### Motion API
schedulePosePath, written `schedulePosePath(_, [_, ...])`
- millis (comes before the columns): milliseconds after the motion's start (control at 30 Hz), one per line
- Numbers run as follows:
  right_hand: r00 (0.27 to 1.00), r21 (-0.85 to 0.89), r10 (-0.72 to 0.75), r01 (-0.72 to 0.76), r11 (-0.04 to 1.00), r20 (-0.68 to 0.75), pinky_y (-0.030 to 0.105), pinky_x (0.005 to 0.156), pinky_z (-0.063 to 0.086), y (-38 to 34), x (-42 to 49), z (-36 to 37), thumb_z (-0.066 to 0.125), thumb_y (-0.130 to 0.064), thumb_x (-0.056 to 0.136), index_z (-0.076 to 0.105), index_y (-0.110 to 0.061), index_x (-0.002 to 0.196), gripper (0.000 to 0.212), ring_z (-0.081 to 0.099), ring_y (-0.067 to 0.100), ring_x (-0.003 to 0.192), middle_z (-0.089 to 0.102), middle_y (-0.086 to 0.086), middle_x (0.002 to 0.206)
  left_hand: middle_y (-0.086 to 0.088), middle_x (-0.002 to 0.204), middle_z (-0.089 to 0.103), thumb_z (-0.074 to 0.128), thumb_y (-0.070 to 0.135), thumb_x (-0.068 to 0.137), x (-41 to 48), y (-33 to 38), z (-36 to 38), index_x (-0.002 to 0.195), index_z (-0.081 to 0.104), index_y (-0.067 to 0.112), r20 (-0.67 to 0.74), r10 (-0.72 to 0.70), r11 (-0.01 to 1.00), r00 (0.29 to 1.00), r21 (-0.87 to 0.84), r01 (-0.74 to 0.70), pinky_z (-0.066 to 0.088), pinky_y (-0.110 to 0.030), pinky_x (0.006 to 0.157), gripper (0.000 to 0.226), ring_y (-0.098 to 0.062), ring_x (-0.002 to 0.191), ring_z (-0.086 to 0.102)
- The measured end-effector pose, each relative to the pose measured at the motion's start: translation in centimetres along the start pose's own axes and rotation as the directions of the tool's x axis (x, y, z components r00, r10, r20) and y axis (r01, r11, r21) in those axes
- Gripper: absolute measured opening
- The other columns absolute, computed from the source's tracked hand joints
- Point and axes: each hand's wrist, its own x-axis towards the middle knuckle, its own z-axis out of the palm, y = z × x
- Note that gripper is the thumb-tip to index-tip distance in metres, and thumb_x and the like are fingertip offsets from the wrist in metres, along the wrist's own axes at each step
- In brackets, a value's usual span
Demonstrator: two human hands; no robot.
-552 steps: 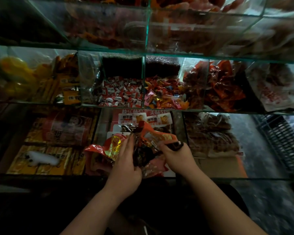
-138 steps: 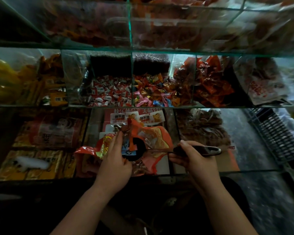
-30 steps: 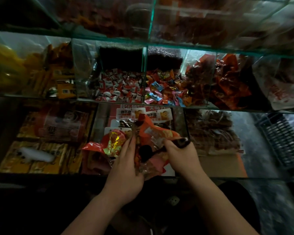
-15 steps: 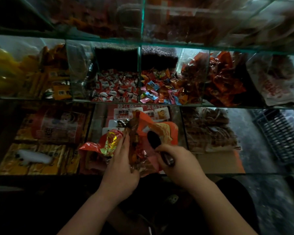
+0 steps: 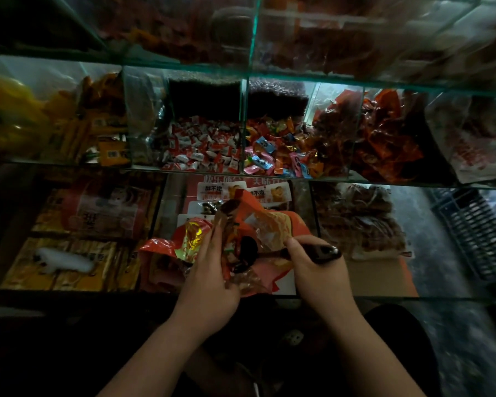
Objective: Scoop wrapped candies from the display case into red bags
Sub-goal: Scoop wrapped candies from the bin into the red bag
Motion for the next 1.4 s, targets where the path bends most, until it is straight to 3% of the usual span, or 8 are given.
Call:
schedulePosePath(100, [0.995, 0.075, 0.041, -0.034, 0.997, -0.096, 0.004, 0.048, 0.043, -0.3, -0.4, -1.0, 0.069, -0.026, 0.097, 0.074, -0.045, 0.065, 0.037, 0.065, -0.011, 0.060, 0.071, -0.023, 0.064, 0.059, 0.140, -0.010, 0.061, 0.054, 0.078, 0.0, 0.3, -0.3, 0.148, -0.008, 0.067, -0.008, -0.016, 1.000, 1.000, -0.005, 0.016, 0.016, -0.018, 0.112, 0.099, 0.034, 0.129, 0.000])
schedulePosePath(400, [0.974, 0.243, 0.082, -0.028, 0.970, -0.212, 0.020, 0.036, 0.040, -0.2, -1.8, -4.0, 0.065, -0.027, 0.099, 0.076, -0.027, 0.080, 0.022, 0.055, 0.013, 0.035, 0.059, 0.004, 0.045, 0.031, 0.161, -0.003, 0.074, 0.033, 0.087, -0.2, 0.2, 0.0, 0.157, -0.006, 0.047, -0.024, -0.063, 0.997, 0.998, 0.045, 0.064, 0.020, -0.037, 0.122, 0.107, -0.008, 0.154, 0.008])
schedulePosePath(500, [0.978, 0.313, 0.079, -0.016, 0.950, -0.192, 0.022, 0.040, 0.047, -0.5, -2.0, -4.7, 0.063, -0.024, 0.101, 0.076, -0.028, 0.080, 0.025, 0.069, 0.023, 0.046, 0.074, 0.010, 0.064, 0.027, 0.163, -0.014, 0.074, 0.024, 0.088, -0.2, 1.0, -0.3, 0.160, 0.005, 0.035, -0.150, -0.031, 0.990, 0.988, 0.134, 0.052, 0.027, -0.037, 0.120, 0.100, -0.014, 0.156, 0.002])
schedulePosePath(600, [0.982, 0.467, 0.142, -0.068, 0.882, -0.125, 0.029, 0.053, 0.059, -1.1, -2.4, -5.3, 0.069, -0.015, 0.096, 0.077, -0.019, 0.078, 0.021, 0.077, 0.035, 0.066, 0.077, 0.017, 0.076, 0.018, 0.166, 0.010, 0.067, 0.021, 0.091, 0.2, 2.0, -0.8, 0.158, 0.025, 0.026, -0.253, 0.151, 0.978, 0.956, 0.177, -0.108, 0.025, -0.026, 0.115, 0.078, -0.009, 0.154, 0.014])
schedulePosePath(700, [0.983, 0.528, 0.167, -0.105, 0.843, -0.071, 0.031, 0.062, 0.062, -1.6, -2.6, -5.9, 0.074, -0.007, 0.091, 0.077, -0.014, 0.077, 0.015, 0.078, 0.039, 0.075, 0.076, 0.022, 0.080, 0.012, 0.157, 0.033, 0.061, 0.026, 0.095, 1.1, 3.0, -0.5, 0.152, 0.041, 0.020, -0.161, 0.237, 0.949, 0.958, 0.250, -0.192, 0.024, -0.023, 0.117, 0.061, 0.000, 0.146, 0.025])
schedulePosePath(833, [0.986, 0.558, 0.158, -0.103, 0.823, -0.050, 0.033, 0.064, 0.062, -2.1, -3.0, -6.6, 0.073, 0.005, 0.087, 0.074, -0.007, 0.083, 0.013, 0.078, 0.042, 0.076, 0.075, 0.028, 0.081, 0.006, 0.162, 0.027, 0.055, 0.041, 0.100, 2.3, 3.2, 0.6, 0.154, 0.039, 0.021, -0.090, 0.168, 0.934, 0.982, 0.333, -0.130, 0.017, -0.027, 0.119, 0.060, -0.011, 0.151, 0.020])
schedulePosePath(1100, [0.989, 0.673, 0.142, -0.075, 0.736, -0.045, 0.033, 0.054, 0.061, -2.6, -3.4, -8.8, 0.065, 0.005, 0.089, 0.069, -0.010, 0.075, 0.021, 0.076, 0.037, 0.063, 0.071, 0.017, 0.067, 0.000, 0.163, 0.033, 0.040, 0.046, 0.106, 3.6, 3.5, 1.1, 0.155, 0.039, 0.018, -0.067, 0.121, 0.900, 0.990, 0.428, -0.081, 0.021, -0.035, 0.122, 0.057, -0.018, 0.150, 0.026])
schedulePosePath(1400, [0.994, 0.716, 0.055, 0.029, 0.697, -0.093, 0.034, 0.054, 0.061, -4.2, -3.1, -10.4, 0.056, 0.003, 0.096, 0.066, -0.024, 0.059, 0.047, 0.076, 0.034, 0.059, 0.068, 0.011, 0.063, -0.002, 0.141, 0.058, 0.047, 0.037, 0.101, 6.4, 7.2, 0.3, 0.134, 0.065, 0.011, -0.176, 0.351, 0.892, 0.920, 0.363, -0.270, 0.041, -0.039, 0.111, 0.045, -0.017, 0.133, 0.049])
